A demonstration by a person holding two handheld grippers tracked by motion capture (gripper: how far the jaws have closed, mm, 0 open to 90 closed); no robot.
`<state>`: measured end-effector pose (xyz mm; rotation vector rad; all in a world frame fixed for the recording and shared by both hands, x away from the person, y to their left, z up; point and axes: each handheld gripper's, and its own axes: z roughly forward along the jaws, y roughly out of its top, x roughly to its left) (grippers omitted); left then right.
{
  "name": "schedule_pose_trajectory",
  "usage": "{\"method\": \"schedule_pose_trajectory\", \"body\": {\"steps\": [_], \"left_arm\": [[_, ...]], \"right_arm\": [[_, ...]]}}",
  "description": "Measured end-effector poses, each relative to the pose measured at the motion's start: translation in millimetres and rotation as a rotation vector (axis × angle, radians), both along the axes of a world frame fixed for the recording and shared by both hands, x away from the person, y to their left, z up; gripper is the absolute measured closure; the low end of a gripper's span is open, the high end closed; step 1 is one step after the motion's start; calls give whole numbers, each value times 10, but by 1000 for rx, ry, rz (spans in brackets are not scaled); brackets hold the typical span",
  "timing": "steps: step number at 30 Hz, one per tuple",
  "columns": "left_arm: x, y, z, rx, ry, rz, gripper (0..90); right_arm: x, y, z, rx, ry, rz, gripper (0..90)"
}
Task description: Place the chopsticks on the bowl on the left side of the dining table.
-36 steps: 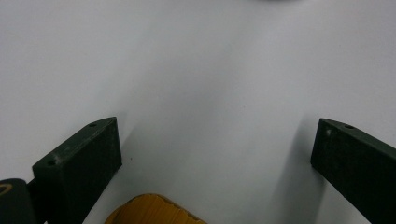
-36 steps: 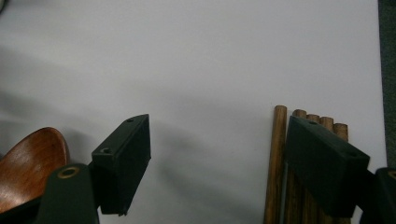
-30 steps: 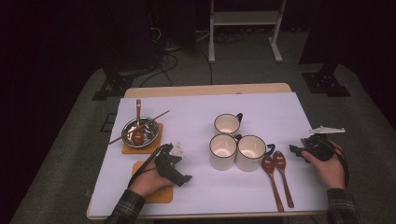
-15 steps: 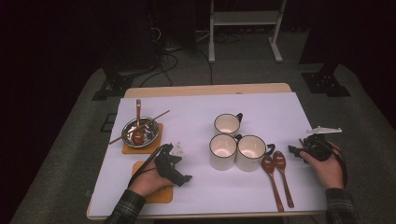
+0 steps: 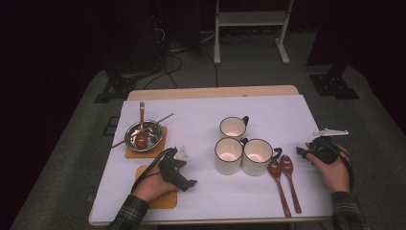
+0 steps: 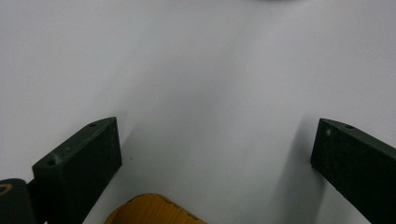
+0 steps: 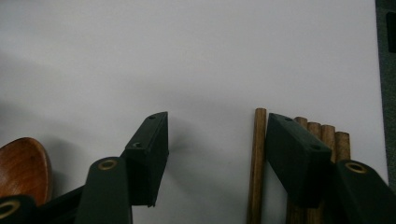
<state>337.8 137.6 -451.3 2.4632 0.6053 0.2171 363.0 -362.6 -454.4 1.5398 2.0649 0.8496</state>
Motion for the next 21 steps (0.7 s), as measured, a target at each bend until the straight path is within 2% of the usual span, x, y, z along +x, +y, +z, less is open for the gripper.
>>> {"method": "schedule_pose_trajectory", "body": {"steps": [21], "left_arm": [[0,-4,1,2,1,1,8]], "right_arm": [[107,-109,23,12,7,-54,684]]}}
